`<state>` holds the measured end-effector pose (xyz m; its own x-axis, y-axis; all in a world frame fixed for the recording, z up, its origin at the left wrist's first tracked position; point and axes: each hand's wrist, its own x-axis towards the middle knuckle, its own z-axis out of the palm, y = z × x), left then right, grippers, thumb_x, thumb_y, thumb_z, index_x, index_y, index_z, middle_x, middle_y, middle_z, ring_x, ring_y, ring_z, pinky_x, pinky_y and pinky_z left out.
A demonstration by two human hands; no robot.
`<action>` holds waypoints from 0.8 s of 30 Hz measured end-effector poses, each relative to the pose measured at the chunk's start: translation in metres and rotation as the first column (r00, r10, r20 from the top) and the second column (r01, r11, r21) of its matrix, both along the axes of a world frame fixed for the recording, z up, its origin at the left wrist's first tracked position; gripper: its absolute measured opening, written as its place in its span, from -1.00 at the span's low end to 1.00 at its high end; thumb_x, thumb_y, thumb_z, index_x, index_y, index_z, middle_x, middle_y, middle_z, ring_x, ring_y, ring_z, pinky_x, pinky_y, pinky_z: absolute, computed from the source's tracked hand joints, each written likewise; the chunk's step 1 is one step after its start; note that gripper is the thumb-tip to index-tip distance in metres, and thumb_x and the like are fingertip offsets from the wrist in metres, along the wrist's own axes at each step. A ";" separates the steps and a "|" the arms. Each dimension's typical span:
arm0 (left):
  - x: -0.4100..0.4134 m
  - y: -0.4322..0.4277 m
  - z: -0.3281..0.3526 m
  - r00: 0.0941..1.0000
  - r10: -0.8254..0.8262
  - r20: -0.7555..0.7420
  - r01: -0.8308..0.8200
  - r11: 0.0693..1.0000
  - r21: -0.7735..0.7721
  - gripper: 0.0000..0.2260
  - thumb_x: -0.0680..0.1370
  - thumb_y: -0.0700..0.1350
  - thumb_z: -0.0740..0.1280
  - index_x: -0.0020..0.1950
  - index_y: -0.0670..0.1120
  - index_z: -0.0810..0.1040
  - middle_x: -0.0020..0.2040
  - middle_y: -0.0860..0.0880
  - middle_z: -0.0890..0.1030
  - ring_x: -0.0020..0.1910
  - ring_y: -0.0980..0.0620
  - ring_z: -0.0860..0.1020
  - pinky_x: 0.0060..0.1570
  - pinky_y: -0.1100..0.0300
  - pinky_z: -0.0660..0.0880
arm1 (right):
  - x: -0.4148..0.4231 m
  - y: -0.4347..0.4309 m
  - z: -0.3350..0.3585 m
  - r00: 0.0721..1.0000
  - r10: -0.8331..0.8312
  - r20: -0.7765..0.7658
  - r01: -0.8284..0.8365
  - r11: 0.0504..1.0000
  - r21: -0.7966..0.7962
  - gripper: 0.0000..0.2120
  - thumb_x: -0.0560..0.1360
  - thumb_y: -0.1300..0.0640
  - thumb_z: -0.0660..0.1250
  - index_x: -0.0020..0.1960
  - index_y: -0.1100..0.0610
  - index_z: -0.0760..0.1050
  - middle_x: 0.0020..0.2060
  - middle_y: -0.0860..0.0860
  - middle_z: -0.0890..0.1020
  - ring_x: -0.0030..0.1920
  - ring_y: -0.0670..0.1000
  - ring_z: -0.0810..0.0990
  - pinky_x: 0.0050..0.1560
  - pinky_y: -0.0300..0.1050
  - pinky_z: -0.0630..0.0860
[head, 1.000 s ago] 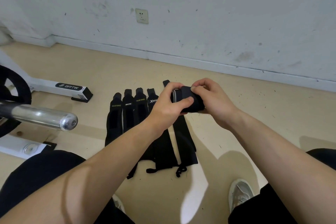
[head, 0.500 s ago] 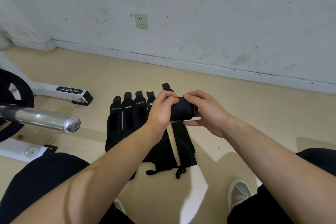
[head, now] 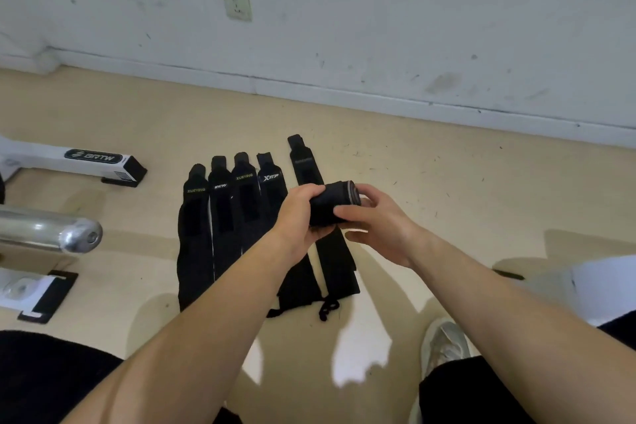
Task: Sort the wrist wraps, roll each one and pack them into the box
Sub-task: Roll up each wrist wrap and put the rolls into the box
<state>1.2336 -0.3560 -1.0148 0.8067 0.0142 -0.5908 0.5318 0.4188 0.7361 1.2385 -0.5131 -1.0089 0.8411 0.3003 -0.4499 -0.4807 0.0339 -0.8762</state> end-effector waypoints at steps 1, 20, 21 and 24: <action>0.004 -0.002 -0.009 1.000 -0.006 -0.023 0.006 1.000 0.000 -0.66 0.64 -0.03 0.32 0.38 -0.12 0.50 0.29 -0.22 0.59 0.21 -0.17 0.60 -0.03 0.02 0.62 | 0.002 -0.003 -0.009 1.000 -0.011 -0.001 0.011 1.000 -0.006 -0.56 0.51 0.27 0.48 0.34 0.08 0.47 0.10 0.14 0.68 -0.06 0.08 0.69 -0.12 -0.13 0.56; 0.100 -0.101 -0.181 0.885 -0.464 -0.038 0.407 0.731 0.547 -0.75 0.66 -0.18 0.28 0.30 0.08 0.50 0.06 0.20 0.57 0.25 -0.06 0.57 0.36 -0.11 0.49 | 0.093 -0.074 -0.179 0.904 -0.412 0.111 0.420 0.812 -0.406 -0.48 0.34 0.30 0.56 0.25 0.08 0.50 -0.05 -0.02 0.61 -0.13 -0.16 0.58 -0.21 -0.38 0.44; 0.104 -0.107 -0.190 0.884 -0.466 -0.048 0.418 0.739 0.529 -0.75 0.65 -0.19 0.29 0.28 0.08 0.48 0.07 0.20 0.57 0.27 -0.06 0.57 0.37 -0.12 0.48 | 0.098 -0.080 -0.188 0.901 -0.418 0.119 0.427 0.801 -0.421 -0.47 0.34 0.31 0.56 0.25 0.09 0.50 -0.04 -0.02 0.61 -0.11 -0.16 0.57 -0.21 -0.39 0.44; 0.118 -0.123 -0.214 0.880 -0.469 -0.077 0.444 0.754 0.485 -0.76 0.63 -0.23 0.29 0.24 0.03 0.49 0.10 0.15 0.59 0.25 -0.04 0.57 0.38 -0.11 0.47 | 0.112 -0.094 -0.213 0.895 -0.428 0.124 0.434 0.774 -0.462 -0.47 0.33 0.33 0.54 0.24 0.08 0.50 -0.06 -0.08 0.59 -0.08 -0.17 0.56 -0.17 -0.35 0.44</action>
<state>1.3512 -0.4790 -1.2290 0.8163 -0.0956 -0.5697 0.5289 -0.2726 0.8037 1.3505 -0.6069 -1.2222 0.8374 -0.3377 -0.4299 -0.5050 -0.1769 -0.8448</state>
